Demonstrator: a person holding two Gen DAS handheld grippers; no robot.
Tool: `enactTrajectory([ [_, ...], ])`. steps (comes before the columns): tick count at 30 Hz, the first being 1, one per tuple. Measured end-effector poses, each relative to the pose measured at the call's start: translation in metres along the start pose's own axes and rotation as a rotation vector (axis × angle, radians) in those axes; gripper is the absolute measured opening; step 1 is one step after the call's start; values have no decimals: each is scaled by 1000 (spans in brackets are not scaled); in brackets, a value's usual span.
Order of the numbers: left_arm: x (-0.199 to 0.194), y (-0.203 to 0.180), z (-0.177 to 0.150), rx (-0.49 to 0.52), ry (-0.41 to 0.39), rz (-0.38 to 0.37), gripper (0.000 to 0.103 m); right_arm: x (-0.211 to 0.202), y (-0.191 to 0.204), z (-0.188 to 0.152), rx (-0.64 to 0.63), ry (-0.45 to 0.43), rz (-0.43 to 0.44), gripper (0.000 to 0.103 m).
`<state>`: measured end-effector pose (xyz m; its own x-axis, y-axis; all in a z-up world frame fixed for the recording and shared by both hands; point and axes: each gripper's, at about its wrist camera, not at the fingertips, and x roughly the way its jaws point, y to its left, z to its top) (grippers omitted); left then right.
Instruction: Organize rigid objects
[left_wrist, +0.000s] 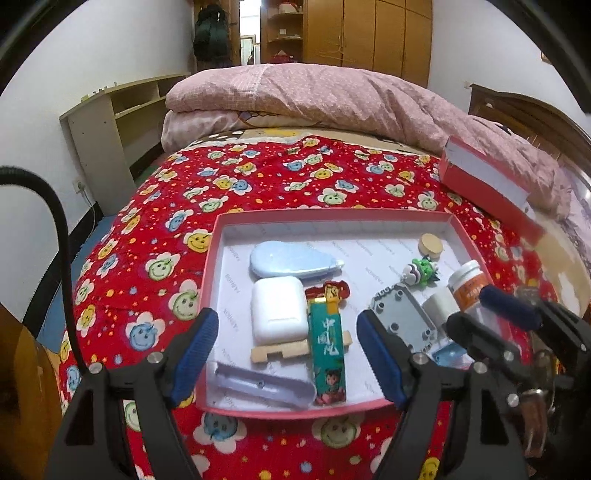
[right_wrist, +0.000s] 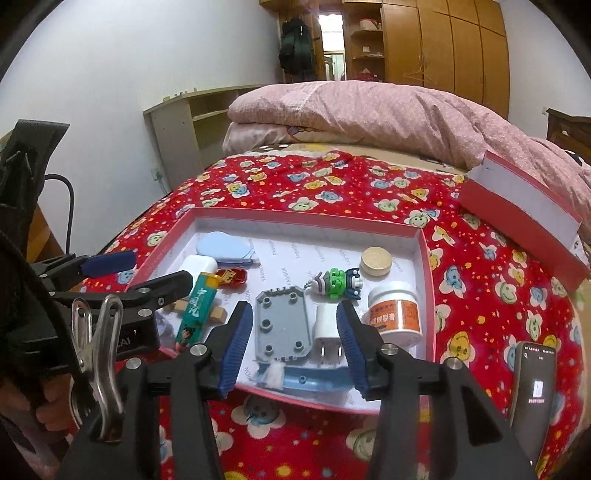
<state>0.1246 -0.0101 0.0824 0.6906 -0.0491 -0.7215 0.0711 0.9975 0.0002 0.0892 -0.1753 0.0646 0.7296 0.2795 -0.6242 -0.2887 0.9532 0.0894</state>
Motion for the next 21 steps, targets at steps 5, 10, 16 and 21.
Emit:
enactTrajectory([
  [5,-16,2,-10,-10,5,2,81,-13,6,-6,3,-11,16,49],
  [10,-36,5,-22,-24,-2,10,81,-27,16,-14,1,-23,29,49],
  [16,-54,7,-38,-40,0,10,81,-46,25,-25,-5,-34,30,49],
  [21,-63,6,-54,-43,6,7,81,-57,29,-37,-4,-28,20,50],
])
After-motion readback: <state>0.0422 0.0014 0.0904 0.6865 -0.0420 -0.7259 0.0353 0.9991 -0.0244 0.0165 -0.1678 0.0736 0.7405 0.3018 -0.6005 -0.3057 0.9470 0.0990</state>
